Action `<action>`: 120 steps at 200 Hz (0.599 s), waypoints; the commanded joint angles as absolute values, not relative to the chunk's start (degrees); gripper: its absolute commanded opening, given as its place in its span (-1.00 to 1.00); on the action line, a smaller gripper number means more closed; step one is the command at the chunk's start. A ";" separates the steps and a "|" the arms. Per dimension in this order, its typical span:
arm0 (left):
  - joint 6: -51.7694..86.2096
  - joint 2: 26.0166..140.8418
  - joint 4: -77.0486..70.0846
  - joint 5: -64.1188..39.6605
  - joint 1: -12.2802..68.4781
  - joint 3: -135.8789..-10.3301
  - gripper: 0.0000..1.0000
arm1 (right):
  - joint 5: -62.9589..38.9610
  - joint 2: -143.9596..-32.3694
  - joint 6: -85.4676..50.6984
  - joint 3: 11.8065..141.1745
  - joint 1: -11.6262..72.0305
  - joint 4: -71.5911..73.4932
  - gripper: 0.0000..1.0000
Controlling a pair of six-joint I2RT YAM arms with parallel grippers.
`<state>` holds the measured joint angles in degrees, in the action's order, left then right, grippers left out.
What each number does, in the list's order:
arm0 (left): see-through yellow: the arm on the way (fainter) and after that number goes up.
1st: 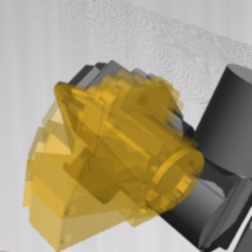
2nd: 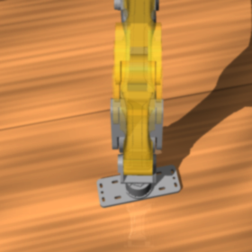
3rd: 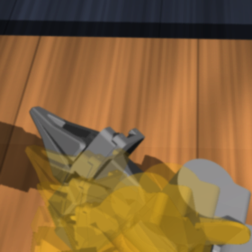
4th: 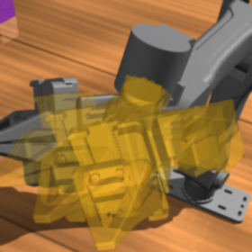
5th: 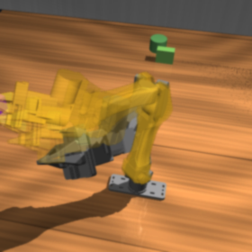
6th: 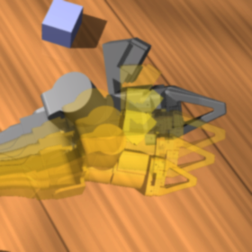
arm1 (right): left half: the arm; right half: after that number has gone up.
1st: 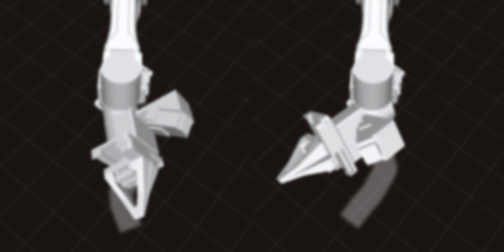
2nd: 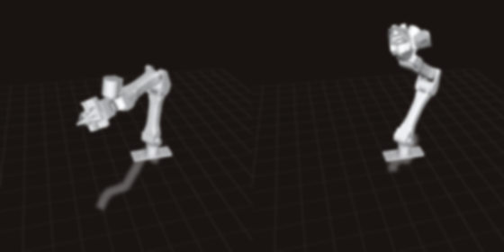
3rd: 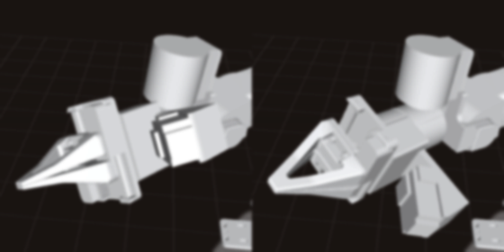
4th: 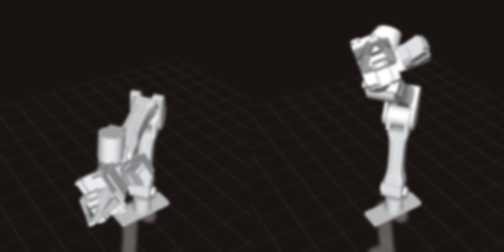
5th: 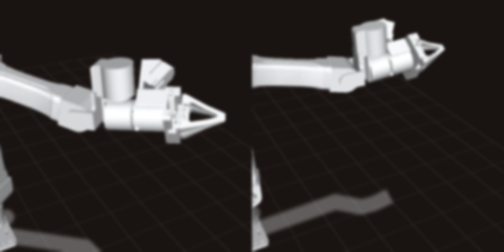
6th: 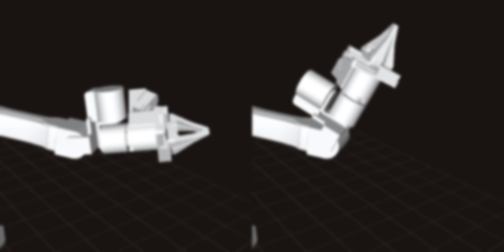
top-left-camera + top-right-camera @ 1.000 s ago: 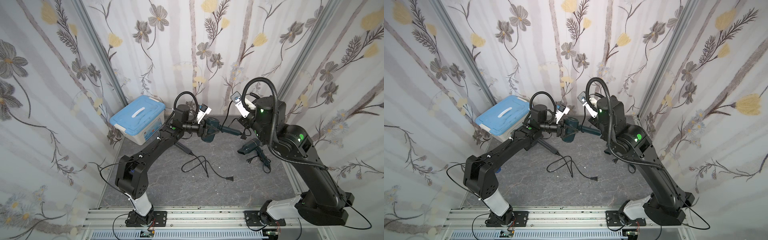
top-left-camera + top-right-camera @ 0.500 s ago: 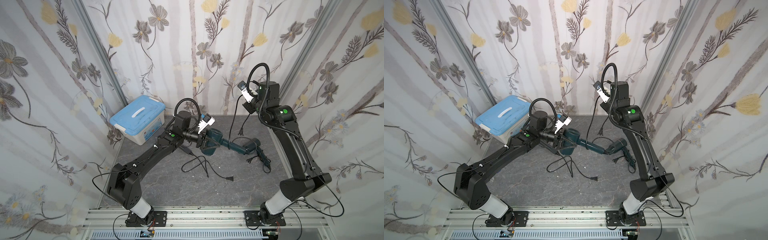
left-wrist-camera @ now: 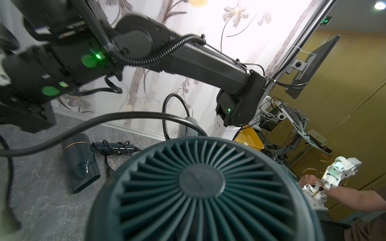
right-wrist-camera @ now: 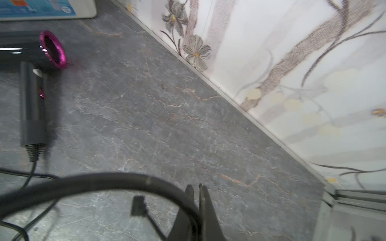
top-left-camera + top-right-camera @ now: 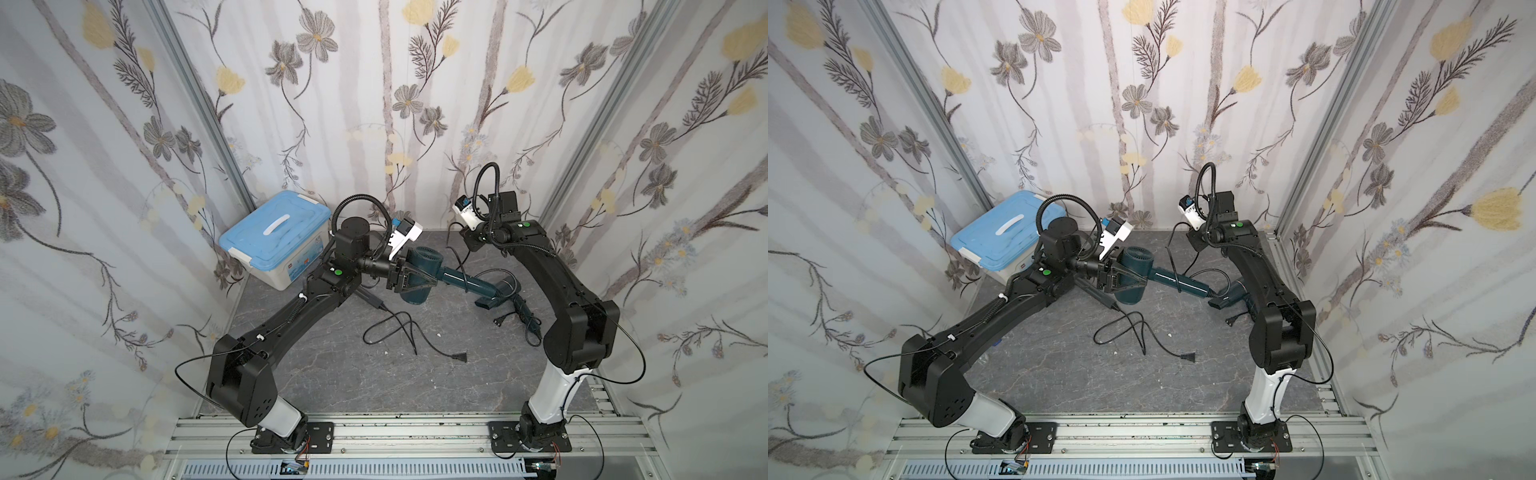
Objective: Wrap the cord around the hair dryer
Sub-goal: Wrap the power cord around the hair dryer.
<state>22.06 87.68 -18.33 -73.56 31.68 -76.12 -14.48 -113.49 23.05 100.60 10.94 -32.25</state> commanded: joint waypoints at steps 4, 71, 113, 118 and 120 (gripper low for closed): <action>32.64 88.27 -36.55 -73.85 30.12 -76.33 -1.00 | -27.51 -111.25 17.12 95.31 9.70 -22.92 -1.00; 64.72 96.27 -76.20 -64.46 21.75 -77.22 -1.00 | -39.89 -105.89 6.14 78.68 7.56 -11.19 -1.00; 67.70 100.82 -78.84 -56.04 18.63 -78.86 -1.00 | -40.80 -99.90 2.33 69.21 9.40 -5.52 -1.00; 67.02 101.03 -78.11 -55.11 18.19 -78.90 -1.00 | -39.66 -98.93 2.67 68.53 10.13 -6.00 -1.00; 66.74 101.17 -77.64 -54.76 17.97 -78.92 -1.00 | -39.16 -98.52 2.95 68.31 10.49 -6.36 -1.00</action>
